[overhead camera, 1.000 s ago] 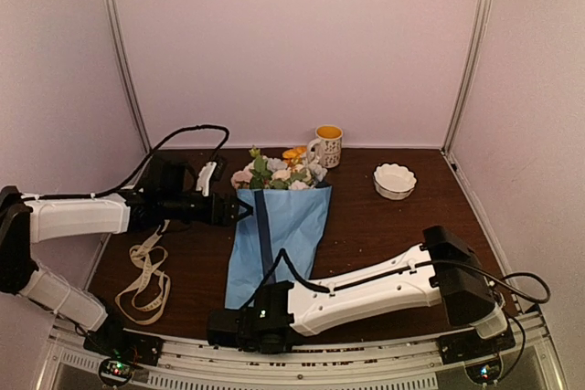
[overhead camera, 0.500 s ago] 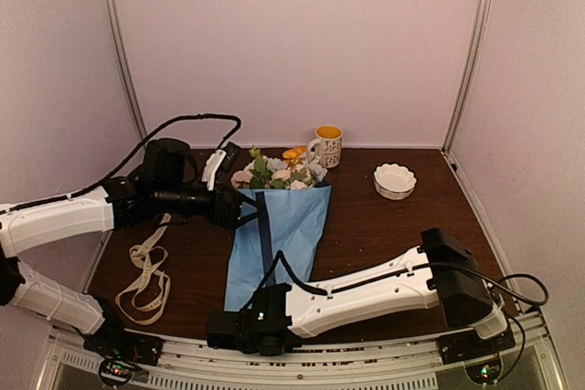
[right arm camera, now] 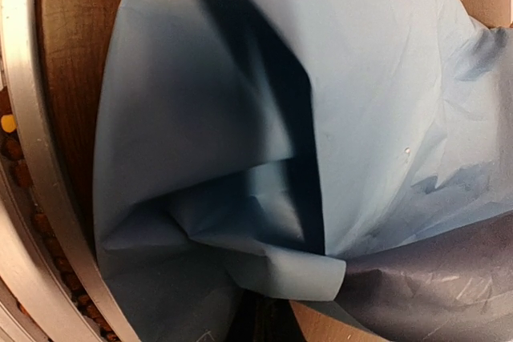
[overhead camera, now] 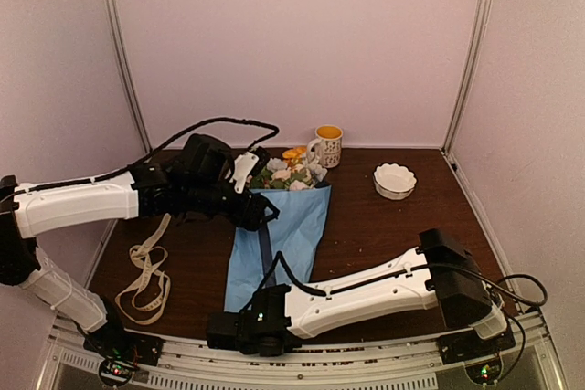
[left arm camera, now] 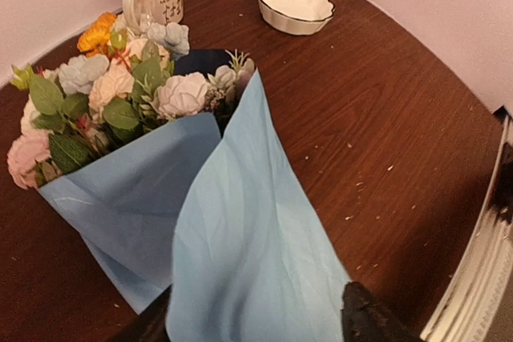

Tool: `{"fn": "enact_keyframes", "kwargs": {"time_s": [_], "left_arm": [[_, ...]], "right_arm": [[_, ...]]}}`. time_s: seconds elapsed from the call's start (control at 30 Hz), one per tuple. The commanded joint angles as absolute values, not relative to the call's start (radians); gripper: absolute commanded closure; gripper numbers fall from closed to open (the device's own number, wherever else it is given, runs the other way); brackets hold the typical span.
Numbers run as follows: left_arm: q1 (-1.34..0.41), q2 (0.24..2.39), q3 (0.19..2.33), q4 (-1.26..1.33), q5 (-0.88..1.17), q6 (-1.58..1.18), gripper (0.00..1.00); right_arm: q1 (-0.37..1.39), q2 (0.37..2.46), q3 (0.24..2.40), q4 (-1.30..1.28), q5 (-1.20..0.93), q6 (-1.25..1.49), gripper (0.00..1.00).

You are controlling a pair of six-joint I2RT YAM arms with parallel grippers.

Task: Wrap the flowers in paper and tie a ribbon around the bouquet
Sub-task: Fold the two-thirds-folded wrapping paper at the center of the board.

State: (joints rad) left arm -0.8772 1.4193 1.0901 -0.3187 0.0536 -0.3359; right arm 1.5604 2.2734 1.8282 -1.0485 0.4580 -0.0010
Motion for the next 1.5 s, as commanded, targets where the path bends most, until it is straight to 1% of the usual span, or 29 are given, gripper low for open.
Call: {"fn": "enact_keyframes", "kwargs": {"time_s": [0.0, 0.03, 0.13, 0.17, 0.23, 0.37, 0.53, 0.67, 0.73, 0.8, 0.87, 1.0, 1.07, 1.2, 1.3, 1.47], "left_arm": [[-0.900, 1.420, 1.135, -0.364, -0.061, -0.316, 0.45], [-0.900, 1.413, 1.134, -0.368, -0.067, -0.316, 0.53], [-0.900, 1.397, 1.128, -0.373, -0.073, -0.314, 0.69], [-0.900, 1.396, 1.126, -0.379, -0.068, -0.313, 0.77], [-0.900, 1.398, 1.121, -0.382, -0.056, -0.311, 1.00], [-0.873, 1.411, 1.076, -0.351, -0.023, -0.297, 1.00], [-0.751, 1.429, 0.973, -0.210, 0.060, -0.287, 1.00], [-0.674, 1.514, 0.937, -0.129, 0.139, -0.275, 1.00], [-0.643, 1.563, 0.919, -0.091, 0.154, -0.288, 1.00], [-0.614, 1.605, 0.895, -0.044, 0.173, -0.301, 1.00], [-0.600, 1.646, 0.881, -0.009, 0.195, -0.298, 1.00], [-0.596, 1.730, 0.861, 0.054, 0.220, -0.278, 1.00], [-0.587, 1.770, 0.842, 0.102, 0.240, -0.285, 1.00], [-0.560, 1.845, 0.835, 0.146, 0.280, -0.301, 1.00], [-0.547, 1.877, 0.821, 0.177, 0.306, -0.315, 1.00], [-0.530, 1.913, 0.797, 0.254, 0.379, -0.348, 1.00]], "right_arm": [[1.572, 2.286, 1.842, -1.060, 0.483, 0.000, 1.00], [1.572, 2.286, 1.841, -1.059, 0.483, 0.000, 1.00], [1.572, 2.286, 1.840, -1.055, 0.487, 0.000, 1.00], [1.572, 2.285, 1.840, -1.055, 0.491, 0.000, 1.00], [1.572, 2.286, 1.840, -1.055, 0.496, 0.001, 1.00], [1.572, 2.280, 1.834, -1.054, 0.503, 0.005, 1.00], [1.573, 2.260, 1.805, -1.042, 0.503, 0.021, 1.00], [1.573, 2.253, 1.790, -1.041, 0.511, 0.024, 0.99], [1.574, 2.248, 1.785, -1.041, 0.520, 0.027, 0.91], [1.575, 2.242, 1.776, -1.037, 0.531, 0.030, 0.78], [1.578, 2.232, 1.770, -1.036, 0.556, 0.035, 0.63], [1.580, 2.211, 1.766, -1.043, 0.610, 0.046, 0.41], [1.580, 2.200, 1.762, -1.053, 0.630, 0.056, 0.37], [1.584, 2.124, 1.719, -1.041, 0.627, 0.082, 0.35], [1.590, 1.957, 1.618, -0.911, 0.564, 0.094, 0.33], [1.571, 1.708, 1.413, -0.668, 0.368, 0.144, 0.29]]}}
